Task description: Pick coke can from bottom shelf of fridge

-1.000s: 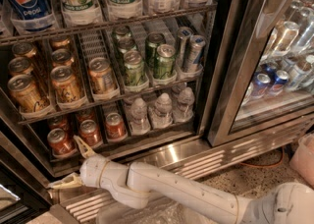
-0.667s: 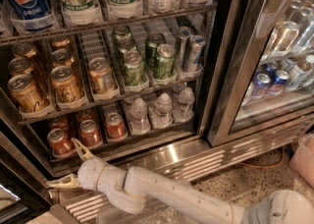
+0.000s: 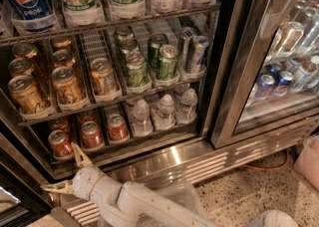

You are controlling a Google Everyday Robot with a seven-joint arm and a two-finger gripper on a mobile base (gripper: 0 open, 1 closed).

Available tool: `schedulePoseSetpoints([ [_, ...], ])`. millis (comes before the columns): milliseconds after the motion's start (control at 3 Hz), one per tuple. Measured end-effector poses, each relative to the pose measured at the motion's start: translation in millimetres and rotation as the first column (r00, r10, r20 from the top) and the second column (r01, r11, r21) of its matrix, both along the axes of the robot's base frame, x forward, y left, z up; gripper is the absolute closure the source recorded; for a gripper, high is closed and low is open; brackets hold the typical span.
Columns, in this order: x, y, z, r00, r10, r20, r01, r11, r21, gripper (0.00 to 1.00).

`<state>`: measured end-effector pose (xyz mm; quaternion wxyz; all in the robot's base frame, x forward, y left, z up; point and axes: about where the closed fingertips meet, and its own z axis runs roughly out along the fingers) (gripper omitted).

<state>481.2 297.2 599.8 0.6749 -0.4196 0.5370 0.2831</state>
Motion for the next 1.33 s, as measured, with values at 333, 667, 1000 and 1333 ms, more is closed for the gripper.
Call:
schedulePoseSetpoints([
  [333, 1.7, -2.4, 0.7, 0.9976, -0.069, 0.011, 0.069, 0.997, -0.030, 0.15],
  [667, 3.3, -4.2, 0.7, 0.9944, -0.104, 0.016, 0.105, 0.993, -0.047, 0.21],
  [1000, 5.1, -3.4, 0.4, 0.9933, -0.114, 0.017, 0.115, 0.992, -0.053, 0.25],
  [1333, 7.9, -4.0, 1.0, 0.9917, -0.127, 0.023, 0.128, 0.991, -0.050, 0.26],
])
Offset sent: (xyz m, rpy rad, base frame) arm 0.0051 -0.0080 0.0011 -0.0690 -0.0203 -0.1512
